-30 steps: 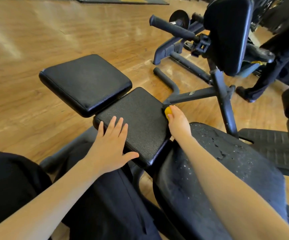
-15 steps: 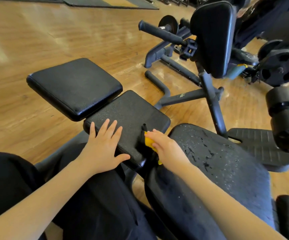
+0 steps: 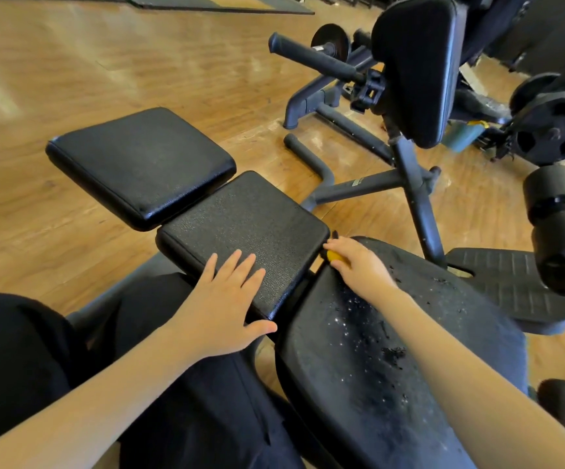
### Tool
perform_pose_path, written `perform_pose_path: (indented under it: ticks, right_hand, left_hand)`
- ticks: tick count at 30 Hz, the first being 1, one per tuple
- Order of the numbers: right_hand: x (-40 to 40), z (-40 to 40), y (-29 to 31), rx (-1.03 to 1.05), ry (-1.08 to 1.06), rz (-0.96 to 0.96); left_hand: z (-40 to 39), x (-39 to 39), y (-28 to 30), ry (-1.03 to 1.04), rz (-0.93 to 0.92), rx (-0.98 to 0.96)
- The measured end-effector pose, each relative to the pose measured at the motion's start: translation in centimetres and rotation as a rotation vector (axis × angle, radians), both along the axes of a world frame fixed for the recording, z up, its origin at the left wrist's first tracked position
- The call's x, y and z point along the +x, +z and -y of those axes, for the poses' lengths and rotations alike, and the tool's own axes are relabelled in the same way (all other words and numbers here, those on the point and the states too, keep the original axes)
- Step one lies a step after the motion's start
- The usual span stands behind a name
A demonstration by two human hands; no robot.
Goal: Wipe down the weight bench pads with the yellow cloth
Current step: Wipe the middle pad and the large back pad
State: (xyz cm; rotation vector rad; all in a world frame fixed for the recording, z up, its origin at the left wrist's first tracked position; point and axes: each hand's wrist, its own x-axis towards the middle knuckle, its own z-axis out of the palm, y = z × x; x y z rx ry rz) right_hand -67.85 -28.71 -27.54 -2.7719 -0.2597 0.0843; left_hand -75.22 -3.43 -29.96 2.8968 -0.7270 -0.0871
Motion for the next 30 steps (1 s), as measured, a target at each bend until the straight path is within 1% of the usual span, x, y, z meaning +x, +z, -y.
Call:
perform_pose_path:
  ticks: [2, 3, 5, 7, 8, 11, 12, 13, 14, 15, 17, 19, 20, 22, 24, 27, 30]
  right_hand:
    - [-2.1, -1.0, -0.4, 0.027, 0.052, 0.041]
    - [-3.6, -1.5, -0.6, 0.053, 0.098, 0.050]
    - [-6.7, -2.6, -1.0, 0.112, 0.225, 0.047]
    - [-9.3, -3.5, -1.1, 0.127, 0.345, 0.032]
    - [-9.9, -3.7, -1.1, 0.130, 0.398, 0.002]
    - [-10.0, -3.6, -0.2, 0.131, 0.498, -0.037]
    - [-9.4, -3.1, 0.1, 0.137, 0.484, -0.030]
    - [-8.6, -2.6, 0.7, 0.162, 0.425, -0.018]
    - [-7.4, -2.1, 1.4, 0.203, 0.327, -0.005]
    - [-6.0, -1.3, 2.0, 0.199, 0.234, 0.009]
    - [-2.6, 0.7, 2.6, 0.112, 0.045, 0.024]
    - [0.3, 2.7, 2.7, 0.026, -0.131, 0.021]
    - [1.2, 3.2, 2.4, 0.008, -0.201, 0.015]
    - [1.7, 3.2, 1.9, 0.009, -0.271, 0.004]
    - [0.7, 1.5, 1.4, 0.022, -0.226, -0.009]
    - [-2.4, -1.7, -0.3, 0.013, -0.050, -0.001]
    - [-6.5, -3.6, -1.2, 0.010, 0.094, 0.115]
  left_hand:
    - [0.1, -0.1, 0.2, -0.001, 0.001, 0.070]
    - [0.0, -0.1, 0.2, 0.023, 0.000, 0.072]
    - [-0.1, 0.0, 0.3, 0.020, -0.012, 0.042]
    - [-0.3, -0.1, 0.4, 0.003, -0.007, -0.007]
    - [-0.4, -0.1, 0.1, -0.003, 0.026, -0.018]
    - [-0.5, -0.1, 0.2, -0.012, 0.021, 0.026]
    - [-0.5, -0.1, 0.1, -0.021, 0.036, 0.016]
    - [-0.5, -0.2, 0.2, -0.025, 0.025, 0.002]
    - [-0.5, -0.3, 0.2, -0.025, 0.015, -0.019]
    - [-0.5, -0.4, 0.2, -0.022, 0.005, -0.029]
    - [-0.3, -0.7, 0.2, -0.019, 0.036, -0.031]
    - [-0.2, -0.9, 0.3, -0.006, 0.006, -0.021]
    - [-0.2, -1.0, 0.3, 0.001, -0.012, -0.019]
    - [-0.2, -1.1, 0.3, 0.004, -0.027, -0.001]
    - [-0.3, -1.0, 0.3, -0.007, 0.001, -0.004]
    - [-0.6, -0.6, 0.3, -0.047, 0.020, 0.011]
    - [-0.7, -0.3, 0.3, -0.036, 0.013, 0.014]
